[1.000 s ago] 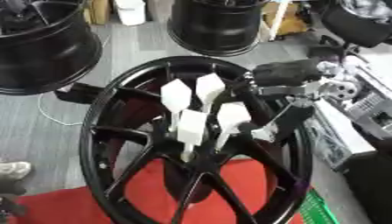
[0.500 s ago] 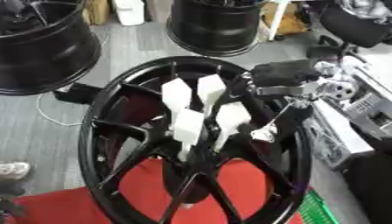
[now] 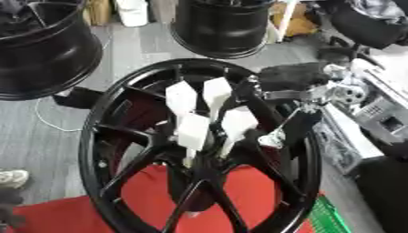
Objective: Pull the pin out of the wheel hub.
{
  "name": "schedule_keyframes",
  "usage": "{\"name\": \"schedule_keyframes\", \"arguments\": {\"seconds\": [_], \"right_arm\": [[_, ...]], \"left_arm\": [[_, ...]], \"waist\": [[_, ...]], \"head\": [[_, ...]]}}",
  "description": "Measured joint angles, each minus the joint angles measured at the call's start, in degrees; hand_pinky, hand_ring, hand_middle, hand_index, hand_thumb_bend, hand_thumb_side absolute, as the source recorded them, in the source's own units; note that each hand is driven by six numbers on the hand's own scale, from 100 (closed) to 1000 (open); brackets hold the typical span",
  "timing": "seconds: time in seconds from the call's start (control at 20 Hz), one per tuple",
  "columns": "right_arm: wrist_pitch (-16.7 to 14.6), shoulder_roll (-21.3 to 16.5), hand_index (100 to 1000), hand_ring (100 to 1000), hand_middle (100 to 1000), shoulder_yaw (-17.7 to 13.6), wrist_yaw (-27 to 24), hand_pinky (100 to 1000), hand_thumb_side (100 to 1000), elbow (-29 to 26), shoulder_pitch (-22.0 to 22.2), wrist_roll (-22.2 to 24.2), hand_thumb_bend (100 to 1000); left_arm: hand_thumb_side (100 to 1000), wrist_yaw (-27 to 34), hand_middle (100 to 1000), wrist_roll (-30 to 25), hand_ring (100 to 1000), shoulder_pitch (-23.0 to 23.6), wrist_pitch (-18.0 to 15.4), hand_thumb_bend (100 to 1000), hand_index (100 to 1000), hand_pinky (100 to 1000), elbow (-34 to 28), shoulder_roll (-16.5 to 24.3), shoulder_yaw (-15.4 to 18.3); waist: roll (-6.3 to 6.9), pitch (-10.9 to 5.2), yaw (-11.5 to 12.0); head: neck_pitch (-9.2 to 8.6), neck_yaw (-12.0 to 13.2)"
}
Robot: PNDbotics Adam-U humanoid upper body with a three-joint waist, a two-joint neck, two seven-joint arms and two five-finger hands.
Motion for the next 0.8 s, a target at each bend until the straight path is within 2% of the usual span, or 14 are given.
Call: {"name": "schedule_keyframes", "arguments": {"seconds": [0.2,0.5,0.55,0.6,0.8], "right_arm": [[0.2,0.0,354,304,234,0.0,-1.7,271,262,-0.1,0.0,-0.9,100],[1.3,-0.5,349,311,227,-0.7,-6.6,270,249,-2.5,-0.5,-1.3,100],[1.5,-1.0,350,312,228,-1.0,-7.5,271,341,-3.3,-0.5,-1.4,100],[1.8,-1.4,351,312,228,-1.4,-8.4,272,246,-4.0,-0.5,-1.4,100],[3.0,-4.5,355,314,232,-3.9,-12.0,279,244,-7.0,-0.2,-2.5,100]], "left_arm": [[971,0.0,639,0.0,497,0.0,0.0,116,787,654,0.0,0.0,0.0],[972,0.0,639,0.0,497,0.2,0.0,117,787,655,0.2,0.0,0.0],[972,-0.1,640,0.0,497,0.4,0.0,117,787,655,0.3,0.0,0.0],[972,-0.1,640,0.0,497,0.4,0.1,118,787,655,0.3,0.0,0.0],[972,-0.3,640,0.0,497,0.7,0.1,119,787,655,0.3,0.1,0.1]], "waist": [[-0.04,0.0,0.0],[-0.45,-0.17,-0.3],[-0.54,-0.32,-0.5],[-0.64,-0.4,-0.6],[-1.29,-0.85,-1.2]], "head": [[0.0,-0.2],[0.1,-0.2],[0.15,-0.2],[0.26,-0.2],[0.63,0.0]]}}
